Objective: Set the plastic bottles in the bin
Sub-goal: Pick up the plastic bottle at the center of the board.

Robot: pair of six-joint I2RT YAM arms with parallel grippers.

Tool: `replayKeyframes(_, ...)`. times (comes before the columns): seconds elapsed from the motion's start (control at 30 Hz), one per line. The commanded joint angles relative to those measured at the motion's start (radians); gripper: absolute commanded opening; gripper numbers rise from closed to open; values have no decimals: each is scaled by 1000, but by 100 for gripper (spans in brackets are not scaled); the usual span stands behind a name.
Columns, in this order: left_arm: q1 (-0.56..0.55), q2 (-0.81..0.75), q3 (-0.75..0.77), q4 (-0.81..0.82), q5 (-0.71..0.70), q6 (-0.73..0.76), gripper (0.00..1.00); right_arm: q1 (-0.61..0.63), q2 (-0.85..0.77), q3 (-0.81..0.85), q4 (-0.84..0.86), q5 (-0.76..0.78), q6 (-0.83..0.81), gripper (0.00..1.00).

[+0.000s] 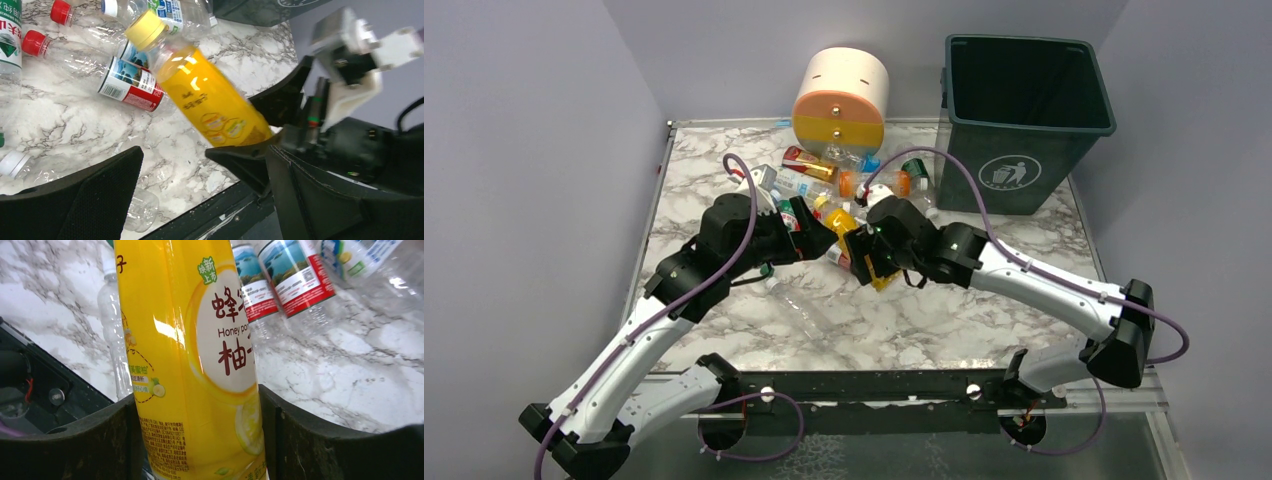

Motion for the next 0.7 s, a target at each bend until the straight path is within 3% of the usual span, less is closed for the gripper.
replayKeyframes(0.0, 2, -12, -19, 35, -10, -15, 99, -1, -60, 97, -78, 108, -14, 73)
replayKeyframes(0.23, 2, -20, -38, 39, 1, -18, 99, -38, -66, 197, -130, 139, -50, 73)
replayKeyframes(0.67, 2, -33, -78, 43, 26, -25, 99, -243, -9, 458, -140, 32, -149, 73)
